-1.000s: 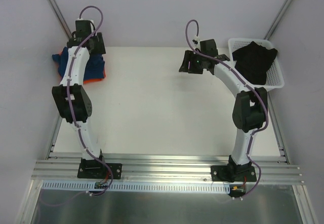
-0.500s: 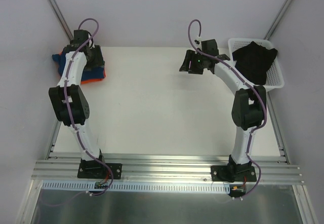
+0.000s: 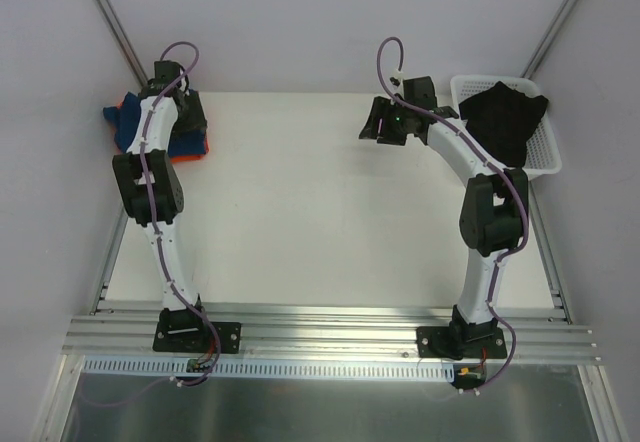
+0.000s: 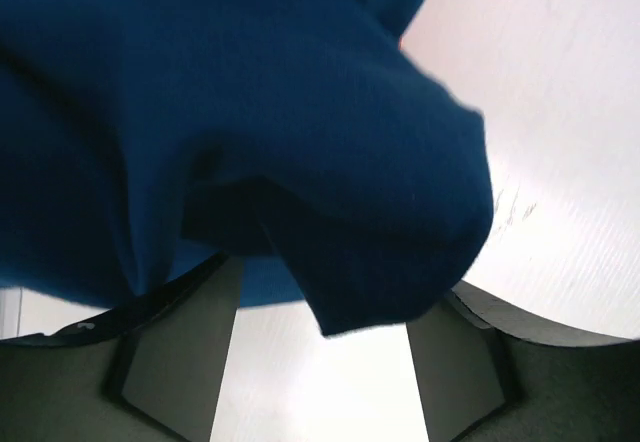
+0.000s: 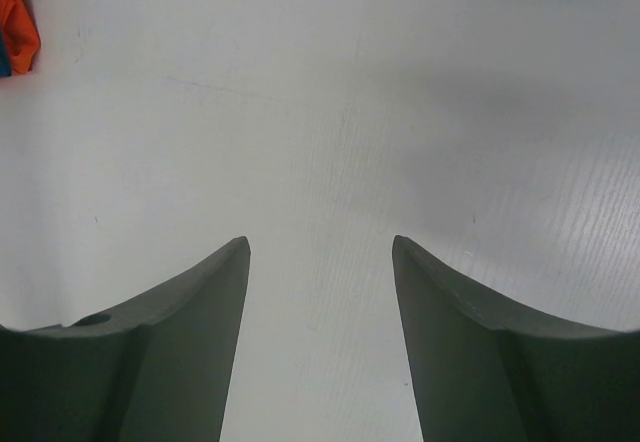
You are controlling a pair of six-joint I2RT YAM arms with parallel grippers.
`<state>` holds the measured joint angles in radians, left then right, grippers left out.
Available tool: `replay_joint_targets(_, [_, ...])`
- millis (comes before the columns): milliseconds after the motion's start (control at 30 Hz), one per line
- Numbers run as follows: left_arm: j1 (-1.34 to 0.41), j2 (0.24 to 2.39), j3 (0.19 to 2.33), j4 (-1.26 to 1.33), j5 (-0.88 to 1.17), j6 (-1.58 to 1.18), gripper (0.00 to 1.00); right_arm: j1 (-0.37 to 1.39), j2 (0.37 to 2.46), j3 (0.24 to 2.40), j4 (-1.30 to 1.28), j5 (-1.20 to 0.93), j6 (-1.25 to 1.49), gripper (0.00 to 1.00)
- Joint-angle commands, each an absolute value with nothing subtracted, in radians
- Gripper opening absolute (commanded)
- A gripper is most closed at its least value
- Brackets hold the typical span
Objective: Fold and stack the t-shirts
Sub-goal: Put the neatly folded tshirt into the corner of the board with the left arm
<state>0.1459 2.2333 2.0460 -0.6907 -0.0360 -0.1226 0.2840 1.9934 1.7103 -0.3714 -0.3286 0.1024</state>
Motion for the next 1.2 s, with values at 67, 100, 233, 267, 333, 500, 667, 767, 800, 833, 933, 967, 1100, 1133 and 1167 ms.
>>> replay_joint_targets(67, [0.153, 2.276, 2.196, -0.644, -0.106, -0.117, 0.64, 0.281, 1.945, 1.706, -0.353, -0.324, 0.084, 0.63])
replay_joint_targets(100, [0.152, 2.283, 2.206, -0.626, -0.124, -0.115, 0.64, 0.279, 1.945, 1.706, -0.350, -0.322, 0.083, 0.63])
replay_joint_targets(233, [0.144, 2.319, 2.252, -0.585, -0.169, -0.109, 0.64, 0.281, 1.951, 1.707, -0.348, -0.325, 0.090, 0.63])
replay_joint_targets(267, [0.143, 2.333, 2.275, -0.572, -0.178, -0.104, 0.64, 0.279, 1.954, 1.709, -0.350, -0.325, 0.091, 0.63])
replay_joint_targets(333, [0.135, 2.348, 2.304, -0.540, -0.204, -0.101, 0.64, 0.284, 1.957, 1.712, -0.350, -0.324, 0.091, 0.63])
replay_joint_targets(500, [0.118, 2.402, 2.379, -0.482, -0.204, -0.074, 0.64, 0.288, 1.960, 1.709, -0.351, -0.318, 0.087, 0.63])
replay_joint_targets(667, [0.097, 2.463, 2.425, -0.439, -0.245, -0.038, 0.64, 0.302, 1.947, 1.689, -0.354, -0.308, 0.078, 0.63])
replay_joint_targets(767, [0.074, 2.500, 2.468, -0.382, -0.284, 0.012, 0.64, 0.311, 1.930, 1.667, -0.357, -0.305, 0.069, 0.63])
replay_joint_targets(800, [0.071, 2.523, 2.479, -0.356, -0.288, 0.018, 0.65, 0.313, 1.925, 1.661, -0.357, -0.304, 0.068, 0.63])
replay_joint_targets(833, [0.064, 2.536, 2.488, -0.342, -0.293, 0.024, 0.65, 0.314, 1.918, 1.657, -0.360, -0.302, 0.066, 0.63])
replay_joint_targets(933, [0.052, 2.577, 2.508, -0.293, -0.346, 0.054, 0.65, 0.319, 1.904, 1.640, -0.371, -0.292, 0.055, 0.63])
replay_joint_targets(967, [0.048, 2.591, 2.511, -0.276, -0.371, 0.067, 0.65, 0.324, 1.895, 1.638, -0.374, -0.290, 0.052, 0.64])
replay_joint_targets(1100, [0.032, 2.606, 2.499, -0.235, -0.405, 0.112, 0.68, 0.330, 1.871, 1.617, -0.382, -0.275, 0.037, 0.64])
replay_joint_targets(1133, [0.026, 2.603, 2.485, -0.244, -0.393, 0.107, 0.69, 0.334, 1.867, 1.614, -0.383, -0.273, 0.032, 0.64])
replay_joint_targets(1167, [0.025, 2.591, 2.482, -0.255, -0.394, 0.104, 0.70, 0.334, 1.859, 1.615, -0.382, -0.272, 0.029, 0.64])
